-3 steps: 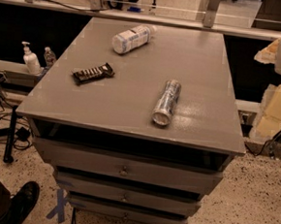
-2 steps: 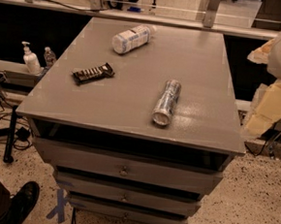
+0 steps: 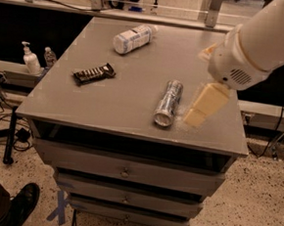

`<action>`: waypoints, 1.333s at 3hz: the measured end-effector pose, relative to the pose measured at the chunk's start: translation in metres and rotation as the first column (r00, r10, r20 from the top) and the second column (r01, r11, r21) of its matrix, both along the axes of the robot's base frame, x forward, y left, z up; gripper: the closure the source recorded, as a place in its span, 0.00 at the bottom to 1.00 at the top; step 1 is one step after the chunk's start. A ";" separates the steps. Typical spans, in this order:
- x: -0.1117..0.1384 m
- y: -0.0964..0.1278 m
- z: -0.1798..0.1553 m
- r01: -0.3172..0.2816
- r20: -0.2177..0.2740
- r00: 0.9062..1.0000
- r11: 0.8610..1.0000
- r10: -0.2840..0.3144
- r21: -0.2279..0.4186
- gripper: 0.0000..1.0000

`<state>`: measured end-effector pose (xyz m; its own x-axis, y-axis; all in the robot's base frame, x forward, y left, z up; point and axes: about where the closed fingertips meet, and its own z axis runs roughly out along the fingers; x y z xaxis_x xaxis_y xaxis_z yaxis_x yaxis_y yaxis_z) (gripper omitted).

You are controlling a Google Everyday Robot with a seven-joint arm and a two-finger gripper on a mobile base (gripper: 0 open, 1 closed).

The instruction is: Pick rxbar chocolate

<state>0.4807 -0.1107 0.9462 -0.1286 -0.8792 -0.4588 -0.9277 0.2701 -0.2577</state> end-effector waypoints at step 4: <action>0.043 0.076 -0.006 -0.010 0.102 0.995 0.986 -0.007 0.164 0.00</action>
Offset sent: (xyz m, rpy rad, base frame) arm 0.0259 0.0485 -0.0041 0.0846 -0.0508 0.0069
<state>0.5237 -0.0351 0.9401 -0.0722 -0.7909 -0.6076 -0.8992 0.3152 -0.3034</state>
